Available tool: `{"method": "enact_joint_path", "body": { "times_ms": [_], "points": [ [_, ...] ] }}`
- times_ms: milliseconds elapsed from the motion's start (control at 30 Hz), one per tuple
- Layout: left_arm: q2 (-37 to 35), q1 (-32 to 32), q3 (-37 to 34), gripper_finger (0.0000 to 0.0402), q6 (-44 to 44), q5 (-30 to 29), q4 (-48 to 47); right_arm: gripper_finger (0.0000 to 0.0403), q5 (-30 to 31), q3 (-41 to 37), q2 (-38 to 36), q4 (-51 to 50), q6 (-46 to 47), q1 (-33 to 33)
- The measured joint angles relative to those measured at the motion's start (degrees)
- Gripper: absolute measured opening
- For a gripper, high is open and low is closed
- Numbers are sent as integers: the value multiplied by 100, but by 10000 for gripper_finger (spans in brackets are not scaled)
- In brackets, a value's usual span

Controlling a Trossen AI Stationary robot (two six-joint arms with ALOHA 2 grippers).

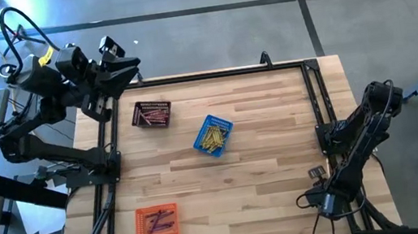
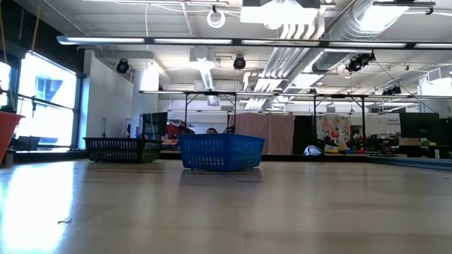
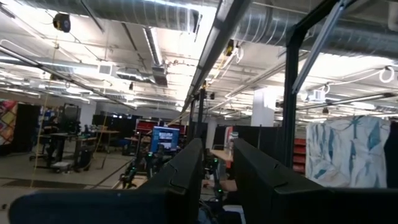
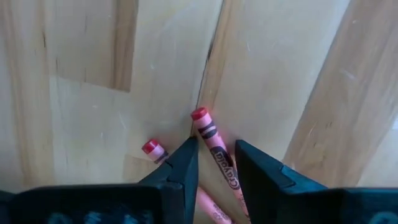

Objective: Sort crayons
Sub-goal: Put the red crayon into the black basket

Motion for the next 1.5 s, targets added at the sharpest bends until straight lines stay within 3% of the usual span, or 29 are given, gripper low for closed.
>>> {"method": "enact_joint_path", "body": {
  "times_ms": [267,633,767,867,967,1100,1267,1500],
  "points": [
    [0,-153,0,76,9,-2,-4,12,-59,-4,11,60,-191,-93],
    [0,-186,0,76,160,-2,-15,8,34,-33,-104,-234,-446,-525],
    [0,-186,0,76,244,-2,-54,7,578,-68,-272,-285,-754,-984],
    [0,-186,0,76,392,-4,-115,10,1393,-79,-370,-269,-975,-1453],
    [0,-184,0,76,398,-4,-184,10,2235,-96,-411,-284,-1312,-2030],
    [0,-184,0,76,398,-4,-205,11,2856,-94,-422,-15,-1963,-2964],
    [-14,-184,0,76,398,-4,-209,11,3424,-87,-431,1271,-3216,-4395],
    [-160,-184,0,76,341,-4,-297,12,2812,-79,-437,4916,-4038,-6111]
  ]
}}
